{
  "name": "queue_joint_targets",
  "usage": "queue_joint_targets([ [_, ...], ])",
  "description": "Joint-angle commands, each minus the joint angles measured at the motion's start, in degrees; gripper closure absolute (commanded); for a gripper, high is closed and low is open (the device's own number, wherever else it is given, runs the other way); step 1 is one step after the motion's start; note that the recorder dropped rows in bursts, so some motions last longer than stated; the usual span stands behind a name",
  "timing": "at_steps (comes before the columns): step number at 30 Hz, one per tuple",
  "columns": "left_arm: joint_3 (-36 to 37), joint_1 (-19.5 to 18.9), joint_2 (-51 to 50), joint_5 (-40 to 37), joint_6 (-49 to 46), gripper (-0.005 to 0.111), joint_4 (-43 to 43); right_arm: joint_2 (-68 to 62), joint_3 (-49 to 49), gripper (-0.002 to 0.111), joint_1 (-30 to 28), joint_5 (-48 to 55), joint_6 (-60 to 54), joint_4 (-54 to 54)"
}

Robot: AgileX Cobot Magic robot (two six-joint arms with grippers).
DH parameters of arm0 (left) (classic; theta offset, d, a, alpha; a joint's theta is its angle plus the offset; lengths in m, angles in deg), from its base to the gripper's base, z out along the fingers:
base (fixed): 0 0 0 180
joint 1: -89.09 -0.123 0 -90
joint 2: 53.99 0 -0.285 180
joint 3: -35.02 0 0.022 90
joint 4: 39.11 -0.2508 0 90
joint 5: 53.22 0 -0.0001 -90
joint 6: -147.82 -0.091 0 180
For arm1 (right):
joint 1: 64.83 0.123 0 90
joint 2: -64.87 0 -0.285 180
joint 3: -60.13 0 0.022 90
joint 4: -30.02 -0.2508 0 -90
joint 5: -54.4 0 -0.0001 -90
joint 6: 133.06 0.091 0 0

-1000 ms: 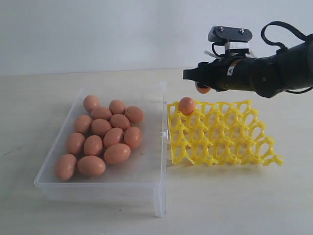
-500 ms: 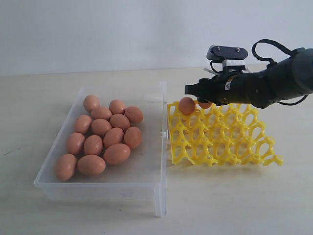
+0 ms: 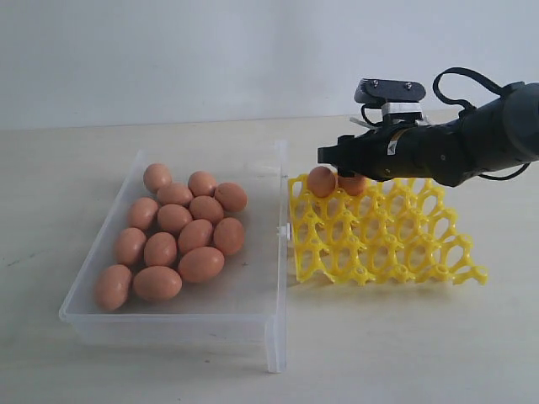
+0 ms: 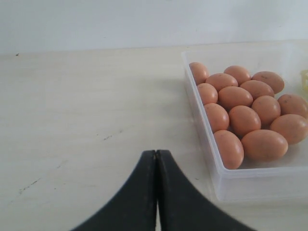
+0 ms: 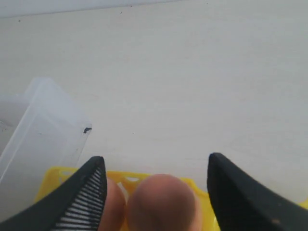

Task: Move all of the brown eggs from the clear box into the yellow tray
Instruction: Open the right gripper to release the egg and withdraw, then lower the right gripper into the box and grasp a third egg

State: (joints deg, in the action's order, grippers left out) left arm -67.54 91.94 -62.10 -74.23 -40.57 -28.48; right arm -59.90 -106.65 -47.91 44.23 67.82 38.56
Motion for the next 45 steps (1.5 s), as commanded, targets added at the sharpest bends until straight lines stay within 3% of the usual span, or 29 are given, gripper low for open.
queue_joint_targets([
  [1, -0.23, -0.06, 0.32, 0.56, 0.05, 0.107, 0.06, 1.09, -0.45, 0.048, -0.35, -0.24, 0.16, 0.47],
  [6, -0.23, -0.06, 0.32, 0.56, 0.05, 0.107, 0.06, 6.34, -0.45, 0.049, 0.0, 2.43, 0.16, 0.47],
  [8, -0.23, -0.06, 0.32, 0.56, 0.05, 0.107, 0.06, 10.72, -0.45, 0.055, 1.98, 5.26, 0.16, 0.65],
  [13, -0.23, -0.06, 0.32, 0.56, 0.05, 0.107, 0.06, 20.44, -0.45, 0.094, 13.12, 17.21, -3.31, 4.28],
  [15, -0.23, -0.06, 0.32, 0.56, 0.05, 0.107, 0.06, 21.13, -1.18, 0.1, 16.94, 21.07, -5.98, 2.61],
  [18, -0.23, -0.06, 0.32, 0.56, 0.05, 0.107, 0.06, 19.27, -5.02, 0.094, 20.62, 28.99, -11.38, -2.86],
  [23, -0.23, -0.06, 0.32, 0.56, 0.05, 0.107, 0.06, 11.1, -16.76, 0.074, 22.82, 45.59, -23.96, -12.47],
  [28, -0.23, -0.06, 0.32, 0.56, 0.05, 0.107, 0.06, 1.35, -29.85, 0.066, 25.93, 56.07, -34.3, -12.04],
  [32, -0.23, -0.06, 0.32, 0.56, 0.05, 0.107, 0.06, -5.89, -38.82, 0.065, 28.1, 60.93, -38.93, -11.26],
  [37, -0.23, -0.06, 0.32, 0.56, 0.05, 0.107, 0.06, -12.88, -46.77, 0.05, 29.69, 66.12, -39.97, -11.0],
  [45, -0.23, -0.06, 0.32, 0.56, 0.05, 0.107, 0.06, -17.06, -48.93, 0.048, 30.37, 67.38, -41.4, -9.33],
])
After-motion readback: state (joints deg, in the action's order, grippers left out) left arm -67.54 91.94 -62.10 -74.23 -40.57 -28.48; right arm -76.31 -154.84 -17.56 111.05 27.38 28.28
